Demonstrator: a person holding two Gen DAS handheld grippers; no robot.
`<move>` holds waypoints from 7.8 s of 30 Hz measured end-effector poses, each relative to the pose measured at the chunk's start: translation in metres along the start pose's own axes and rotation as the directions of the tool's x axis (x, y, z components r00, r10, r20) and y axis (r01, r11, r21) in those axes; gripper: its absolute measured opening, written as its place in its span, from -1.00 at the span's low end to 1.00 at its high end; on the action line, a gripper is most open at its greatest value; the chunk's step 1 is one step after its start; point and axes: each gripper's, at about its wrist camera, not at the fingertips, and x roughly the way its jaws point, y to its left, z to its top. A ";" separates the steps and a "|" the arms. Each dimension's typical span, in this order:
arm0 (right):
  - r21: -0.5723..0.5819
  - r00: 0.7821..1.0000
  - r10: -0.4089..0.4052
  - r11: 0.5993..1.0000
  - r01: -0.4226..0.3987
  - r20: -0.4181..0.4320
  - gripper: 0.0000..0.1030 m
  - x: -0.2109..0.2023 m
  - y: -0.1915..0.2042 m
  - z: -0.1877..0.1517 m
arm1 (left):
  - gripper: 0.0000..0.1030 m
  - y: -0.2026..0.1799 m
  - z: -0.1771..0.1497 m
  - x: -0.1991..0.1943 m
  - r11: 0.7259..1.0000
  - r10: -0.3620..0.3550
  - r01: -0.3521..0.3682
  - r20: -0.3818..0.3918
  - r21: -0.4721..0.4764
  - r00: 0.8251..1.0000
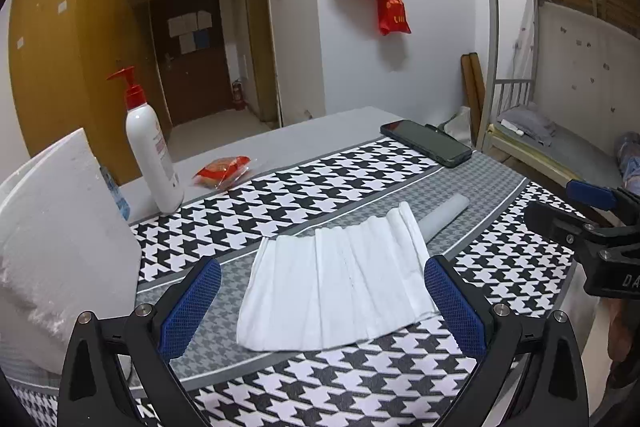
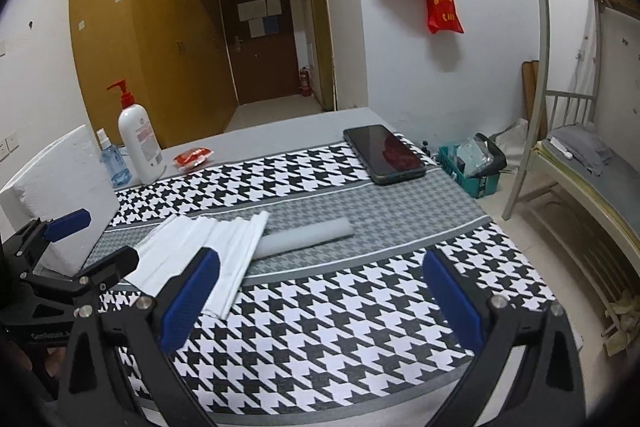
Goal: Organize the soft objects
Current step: 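Lower the left gripper over the edge of the white towel, then close the left gripper on the towel edge, then lift the white towel with the left gripper while the right gripper approaches the grey foam roll, then close the right gripper on the grey foam roll and lift it, then carry the towel and foam roll over the white foam box with both grippers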
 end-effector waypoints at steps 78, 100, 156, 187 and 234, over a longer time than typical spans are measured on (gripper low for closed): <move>-0.049 0.985 0.076 0.995 -0.084 -0.154 0.99 0.058 0.021 0.006 | 0.26 0.031 -0.007 0.062 0.999 -0.038 0.034 -0.276 -0.019 0.960; -0.015 0.952 0.079 0.996 -0.088 -0.295 0.99 0.105 0.046 0.009 | -0.80 0.035 -0.017 0.064 0.997 -0.083 0.079 -0.233 -0.028 0.969; 0.092 0.951 -0.053 0.992 0.085 -0.303 0.01 0.112 0.007 0.014 | -0.80 0.047 -0.018 0.046 0.993 -0.081 0.066 -0.159 -0.097 0.984; 0.099 0.941 -0.132 0.980 0.170 -0.312 -0.45 0.117 0.016 0.018 | -0.80 0.054 -0.017 0.036 0.987 -0.090 0.072 -0.121 -0.144 0.989; 0.045 0.993 0.080 0.996 -0.076 -0.089 -0.60 0.010 0.080 0.013 | -0.83 0.070 -0.017 -0.076 0.983 -0.145 0.158 0.127 -0.090 0.981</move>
